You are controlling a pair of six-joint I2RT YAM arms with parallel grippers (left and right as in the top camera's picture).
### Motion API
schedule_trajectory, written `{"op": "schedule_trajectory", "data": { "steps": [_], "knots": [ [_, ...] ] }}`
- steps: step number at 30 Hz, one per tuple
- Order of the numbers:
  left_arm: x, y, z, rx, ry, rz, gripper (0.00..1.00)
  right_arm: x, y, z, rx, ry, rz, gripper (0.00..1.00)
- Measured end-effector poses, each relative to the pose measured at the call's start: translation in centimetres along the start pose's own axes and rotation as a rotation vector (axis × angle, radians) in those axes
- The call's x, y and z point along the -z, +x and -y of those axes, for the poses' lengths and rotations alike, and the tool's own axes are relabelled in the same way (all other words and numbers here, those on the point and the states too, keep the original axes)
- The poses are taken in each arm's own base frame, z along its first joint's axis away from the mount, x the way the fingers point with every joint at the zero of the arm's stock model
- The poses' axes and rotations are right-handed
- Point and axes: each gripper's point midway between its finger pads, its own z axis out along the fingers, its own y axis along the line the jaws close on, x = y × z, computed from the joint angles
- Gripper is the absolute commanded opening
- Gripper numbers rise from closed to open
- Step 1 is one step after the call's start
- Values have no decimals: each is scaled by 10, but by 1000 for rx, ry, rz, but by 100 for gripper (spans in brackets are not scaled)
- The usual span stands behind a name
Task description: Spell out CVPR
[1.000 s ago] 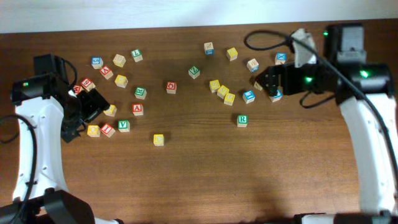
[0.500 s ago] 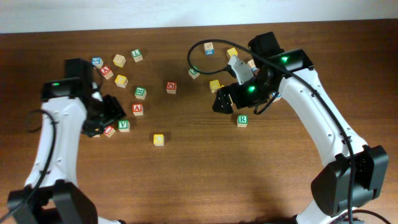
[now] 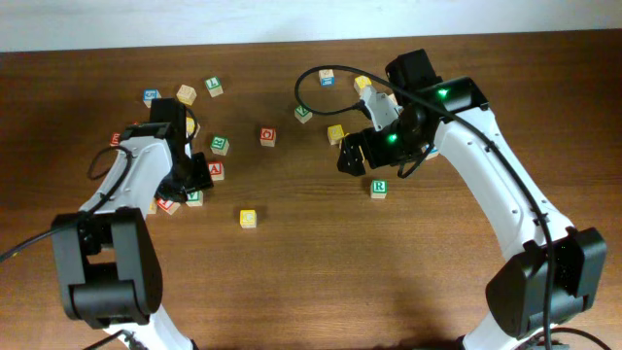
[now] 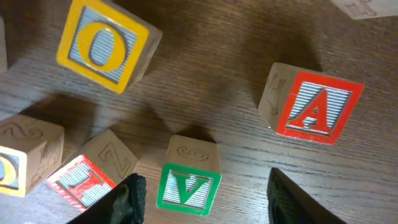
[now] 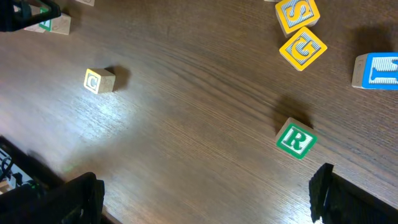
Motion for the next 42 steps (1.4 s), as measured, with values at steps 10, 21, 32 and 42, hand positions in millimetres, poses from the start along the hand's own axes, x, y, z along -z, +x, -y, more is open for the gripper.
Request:
{"op": "schedule_trajectory", "data": {
  "steps": [10, 21, 32, 42],
  "knots": [
    [-27, 9, 2, -25, -3, -72, 20, 0, 0, 0, 0, 0, 1, 100],
    [28, 11, 23, -25, 119, -156, 7, 23, -2, 24, -66, 48, 49, 99],
    [85, 87, 141, -214, 254, -173, 9, 61, 10, 92, -266, 116, 95, 99],
    [11, 99, 129, -173, 38, -26, 14, 61, 16, 91, -278, 113, 70, 98]
  ]
}}
